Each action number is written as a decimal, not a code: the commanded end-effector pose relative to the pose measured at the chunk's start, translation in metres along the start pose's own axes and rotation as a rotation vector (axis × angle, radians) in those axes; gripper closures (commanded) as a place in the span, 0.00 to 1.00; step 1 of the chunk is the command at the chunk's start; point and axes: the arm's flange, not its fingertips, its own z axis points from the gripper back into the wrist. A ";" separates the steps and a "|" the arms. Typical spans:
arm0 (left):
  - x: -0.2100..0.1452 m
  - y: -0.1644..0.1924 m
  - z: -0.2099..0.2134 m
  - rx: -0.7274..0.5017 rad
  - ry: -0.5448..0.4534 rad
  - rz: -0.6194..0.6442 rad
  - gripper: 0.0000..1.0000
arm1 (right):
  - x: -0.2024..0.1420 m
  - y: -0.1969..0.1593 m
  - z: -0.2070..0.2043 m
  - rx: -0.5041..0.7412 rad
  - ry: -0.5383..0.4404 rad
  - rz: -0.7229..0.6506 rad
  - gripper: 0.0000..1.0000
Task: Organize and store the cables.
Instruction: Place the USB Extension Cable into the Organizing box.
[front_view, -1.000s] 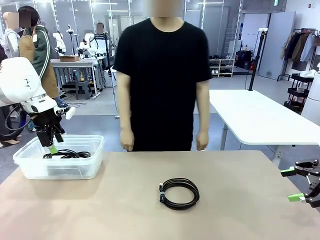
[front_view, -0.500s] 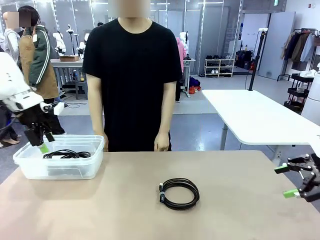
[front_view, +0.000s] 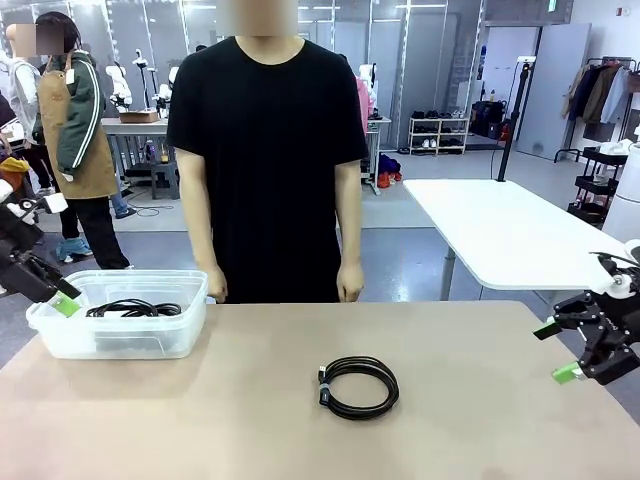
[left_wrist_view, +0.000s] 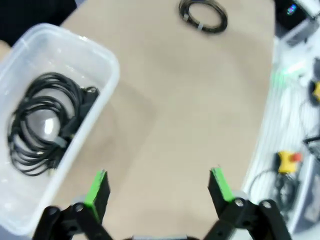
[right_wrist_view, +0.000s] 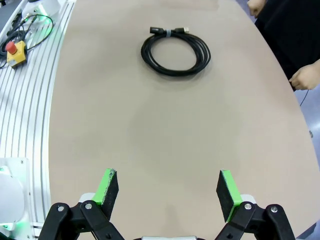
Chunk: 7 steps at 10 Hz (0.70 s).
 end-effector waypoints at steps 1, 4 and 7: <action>-0.002 -0.035 -0.008 0.114 -0.109 0.099 0.00 | -0.002 0.005 0.002 -0.007 0.031 -0.033 0.00; -0.006 -0.066 -0.011 0.222 -0.198 0.189 0.00 | 0.008 0.004 0.001 0.001 0.073 -0.022 0.00; -0.010 -0.061 -0.001 0.207 -0.190 0.184 0.00 | 0.016 -0.003 0.001 0.003 0.114 -0.058 0.00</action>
